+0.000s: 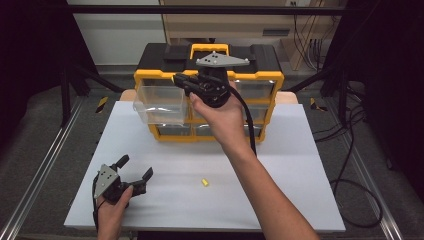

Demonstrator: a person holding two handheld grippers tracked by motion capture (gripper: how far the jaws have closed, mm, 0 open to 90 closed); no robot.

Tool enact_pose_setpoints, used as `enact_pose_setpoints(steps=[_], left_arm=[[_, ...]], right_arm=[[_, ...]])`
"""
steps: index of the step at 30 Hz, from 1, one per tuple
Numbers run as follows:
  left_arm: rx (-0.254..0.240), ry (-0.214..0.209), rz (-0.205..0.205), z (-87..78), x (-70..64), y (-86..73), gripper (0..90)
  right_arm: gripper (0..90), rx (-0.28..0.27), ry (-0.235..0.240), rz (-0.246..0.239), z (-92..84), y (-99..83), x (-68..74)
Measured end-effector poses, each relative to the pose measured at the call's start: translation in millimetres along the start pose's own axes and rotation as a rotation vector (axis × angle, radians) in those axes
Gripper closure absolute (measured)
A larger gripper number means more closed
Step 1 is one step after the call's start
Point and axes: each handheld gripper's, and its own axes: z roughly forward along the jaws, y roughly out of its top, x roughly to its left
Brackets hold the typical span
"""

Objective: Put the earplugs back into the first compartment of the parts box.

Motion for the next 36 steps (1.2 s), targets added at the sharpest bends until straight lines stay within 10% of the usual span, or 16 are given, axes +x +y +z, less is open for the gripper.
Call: enact_pose_setpoints(steps=[36], left_arm=[[-0.001,-0.004,0.007,0.0,-1.0,0.7,1.3]], right_arm=[[83.1,0.055,0.022,-0.03,14.4,-1.7,8.6]])
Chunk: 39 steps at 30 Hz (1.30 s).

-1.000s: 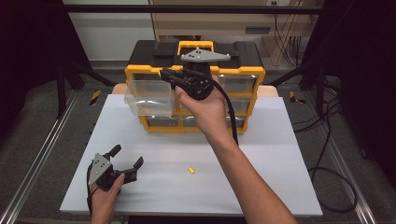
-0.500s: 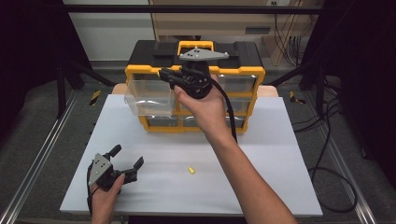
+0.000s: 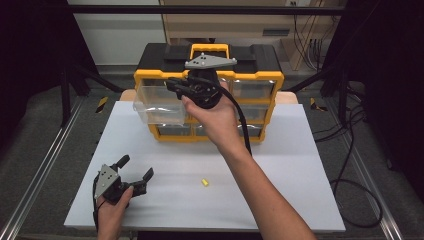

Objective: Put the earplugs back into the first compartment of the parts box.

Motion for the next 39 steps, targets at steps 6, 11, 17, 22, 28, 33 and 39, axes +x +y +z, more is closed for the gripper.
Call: enact_pose_setpoints(steps=[6,11,17,22,28,33,39], left_arm=[[-0.001,0.0,-0.003,-0.2,0.0,0.0,1.3],[-0.002,0.0,-0.004,-0.3,0.1,0.1,1.3],[-0.002,0.0,-0.004,-0.2,0.3,0.0,1.3],[0.0,0.001,-0.002,-0.5,0.7,0.2,1.3],[-0.001,-0.001,-0.002,-0.4,0.7,0.4,1.3],[-0.001,0.001,-0.003,-0.1,1.1,0.3,1.3],[0.0,0.001,-0.004,-0.1,0.5,0.2,1.3]], right_arm=[[81.1,0.015,-0.004,-0.008,1.8,-0.8,0.4],[78.3,0.02,-0.006,-0.008,2.2,-1.0,1.2],[71.0,0.018,-0.024,-0.017,0.1,-0.9,2.4],[59.2,0.005,-0.043,-0.024,-4.6,0.1,4.2],[45.2,0.011,-0.061,-0.034,-11.0,-0.3,4.0],[29.0,0.028,-0.088,-0.056,-19.5,-2.9,4.8],[14.4,0.048,-0.115,-0.052,-26.0,-11.2,2.0]])
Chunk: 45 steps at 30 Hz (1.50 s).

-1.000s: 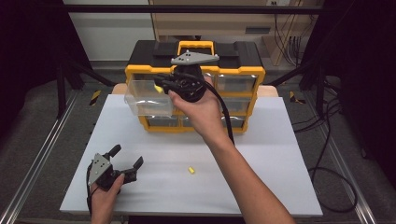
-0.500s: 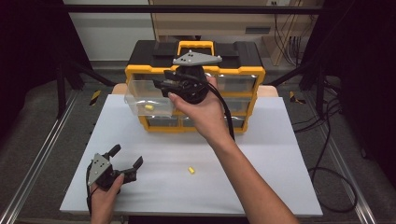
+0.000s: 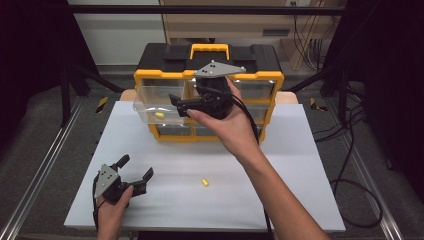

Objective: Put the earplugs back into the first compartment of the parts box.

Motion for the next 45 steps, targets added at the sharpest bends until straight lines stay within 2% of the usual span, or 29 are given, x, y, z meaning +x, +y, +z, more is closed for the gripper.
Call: enact_pose_setpoints(steps=[6,10,14,19,21,24,30,35,42,45], left_arm=[[0.014,-0.008,0.002,1.7,-1.5,-1.9,1.3],[0.013,-0.015,0.0,2.6,-2.9,-2.5,1.3],[0.017,-0.016,0.012,3.4,-2.7,-1.4,1.3],[0.007,-0.016,0.002,2.2,-3.4,-1.4,1.3],[0.005,-0.017,0.004,2.6,-4.2,-0.7,1.3],[0.006,-0.021,0.02,3.6,-5.0,0.0,1.3],[0.011,-0.026,0.015,4.6,-5.3,-0.7,1.3],[0.01,-0.035,0.031,6.8,-7.6,0.7,1.4],[0.013,-0.035,0.045,4.5,-9.5,1.5,1.3],[0.008,-0.033,0.032,2.3,-8.3,1.6,1.3]], right_arm=[[8.8,0.029,-0.009,0.011,-6.4,-6.4,-4.3],[7.2,0.044,-0.015,-0.003,-10.6,-11.2,-7.7],[6.4,0.037,-0.025,-0.02,-16.5,-17.5,-11.6],[5.5,0.053,-0.035,-0.011,-20.0,-26.9,-17.4],[4.9,0.063,-0.054,-0.024,-21.3,-31.3,-18.2],[4.8,0.07,-0.058,-0.027,-21.9,-39.7,-18.2],[4.7,0.098,-0.066,-0.036,-23.6,-54.2,-18.4],[4.7,0.127,-0.083,-0.043,-26.4,-70.0,-19.3],[5.4,0.153,-0.1,-0.015,-31.2,-97.8,-21.1],[6.1,0.167,-0.116,-0.004,-33.2,-106.7,-20.7]])
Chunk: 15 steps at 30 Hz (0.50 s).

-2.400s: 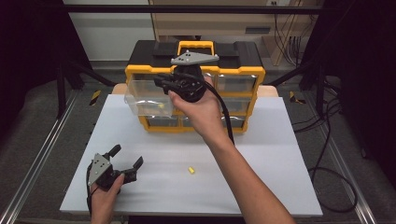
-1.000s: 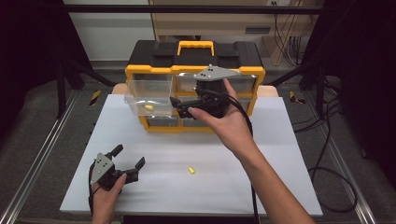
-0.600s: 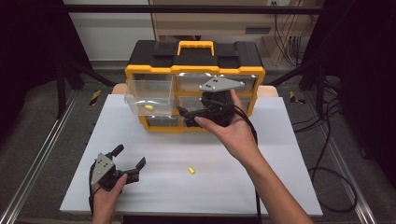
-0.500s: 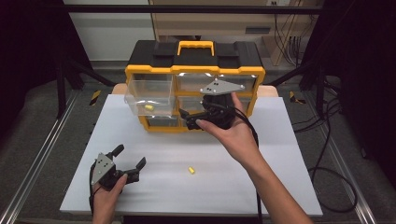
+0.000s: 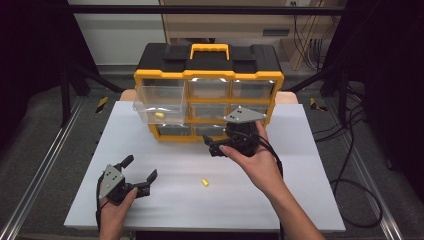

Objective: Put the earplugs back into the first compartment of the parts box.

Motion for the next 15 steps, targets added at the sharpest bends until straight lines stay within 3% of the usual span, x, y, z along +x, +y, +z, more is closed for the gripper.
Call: enact_pose_setpoints(steps=[8,11,15], left_arm=[[-0.005,0.007,-0.019,0.2,3.3,0.2,1.3],[-0.008,-0.001,-0.03,-0.1,2.4,0.5,1.3],[0.002,-0.008,-0.012,2.0,2.7,-0.2,1.3]], right_arm=[[6.6,0.051,0.013,0.005,7.8,-24.6,4.7],[6.7,0.067,0.011,-0.014,11.3,-31.9,6.2],[6.7,0.094,0.007,-0.003,19.8,-41.3,7.5]])
